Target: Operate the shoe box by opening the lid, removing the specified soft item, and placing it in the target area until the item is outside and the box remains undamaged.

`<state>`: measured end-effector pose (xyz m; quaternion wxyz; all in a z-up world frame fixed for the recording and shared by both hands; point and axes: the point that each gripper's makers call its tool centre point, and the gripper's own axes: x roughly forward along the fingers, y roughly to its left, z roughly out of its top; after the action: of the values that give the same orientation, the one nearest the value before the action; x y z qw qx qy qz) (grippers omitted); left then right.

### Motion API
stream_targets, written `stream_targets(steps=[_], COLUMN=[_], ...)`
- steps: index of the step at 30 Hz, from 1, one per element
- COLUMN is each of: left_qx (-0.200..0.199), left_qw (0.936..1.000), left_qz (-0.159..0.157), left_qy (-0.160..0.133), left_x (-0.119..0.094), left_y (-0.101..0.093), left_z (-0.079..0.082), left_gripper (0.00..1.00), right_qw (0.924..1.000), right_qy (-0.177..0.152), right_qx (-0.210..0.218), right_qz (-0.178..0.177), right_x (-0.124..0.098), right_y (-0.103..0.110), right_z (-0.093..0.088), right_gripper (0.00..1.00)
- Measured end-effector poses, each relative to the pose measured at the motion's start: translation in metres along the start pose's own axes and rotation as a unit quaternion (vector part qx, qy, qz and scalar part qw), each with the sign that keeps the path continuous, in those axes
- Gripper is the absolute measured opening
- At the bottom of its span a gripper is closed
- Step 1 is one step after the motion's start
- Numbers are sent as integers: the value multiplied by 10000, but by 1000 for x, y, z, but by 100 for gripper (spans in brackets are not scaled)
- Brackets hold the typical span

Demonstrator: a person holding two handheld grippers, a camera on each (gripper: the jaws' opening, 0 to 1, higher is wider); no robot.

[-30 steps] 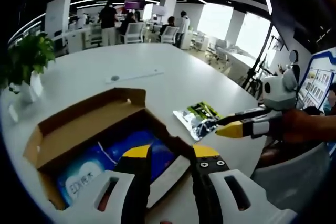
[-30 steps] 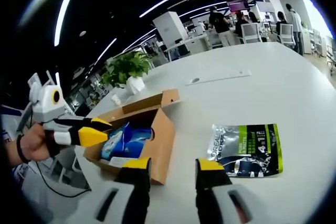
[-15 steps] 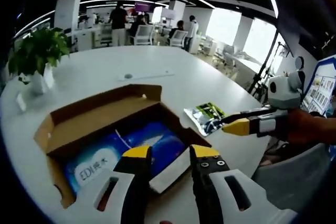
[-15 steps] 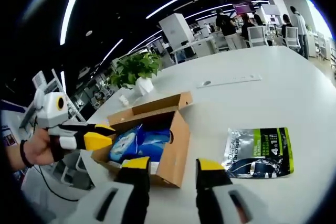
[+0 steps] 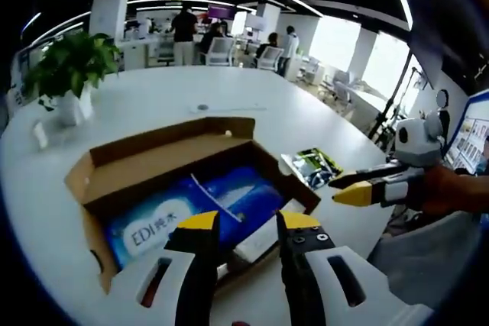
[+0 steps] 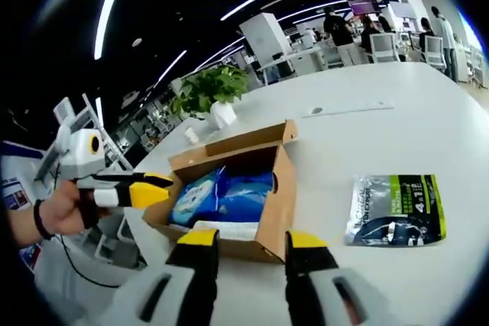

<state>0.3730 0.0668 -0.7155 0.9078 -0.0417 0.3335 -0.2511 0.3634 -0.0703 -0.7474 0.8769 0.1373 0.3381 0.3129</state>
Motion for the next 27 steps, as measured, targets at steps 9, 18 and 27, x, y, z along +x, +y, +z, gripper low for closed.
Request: stream_targets(steps=[9,18,27], left_qx=[-287,-399,-526], left_qw=[9994,9984,9970], left_qz=[164,342,508], left_qy=[-104,-216,-238], left_x=[-12,-25,-31], left_y=[14,19,25], left_z=[-5,-9,-20], left_gripper=[31,34,35], right_qw=[9998,9996,9997], right_qy=[79,166,-6], right_qx=[31,-49,-67], right_qz=[167,219,223], right_x=[8,9,3], right_y=[18,25,34], right_z=[-11,-16,-11], right_gripper=[32,34,35])
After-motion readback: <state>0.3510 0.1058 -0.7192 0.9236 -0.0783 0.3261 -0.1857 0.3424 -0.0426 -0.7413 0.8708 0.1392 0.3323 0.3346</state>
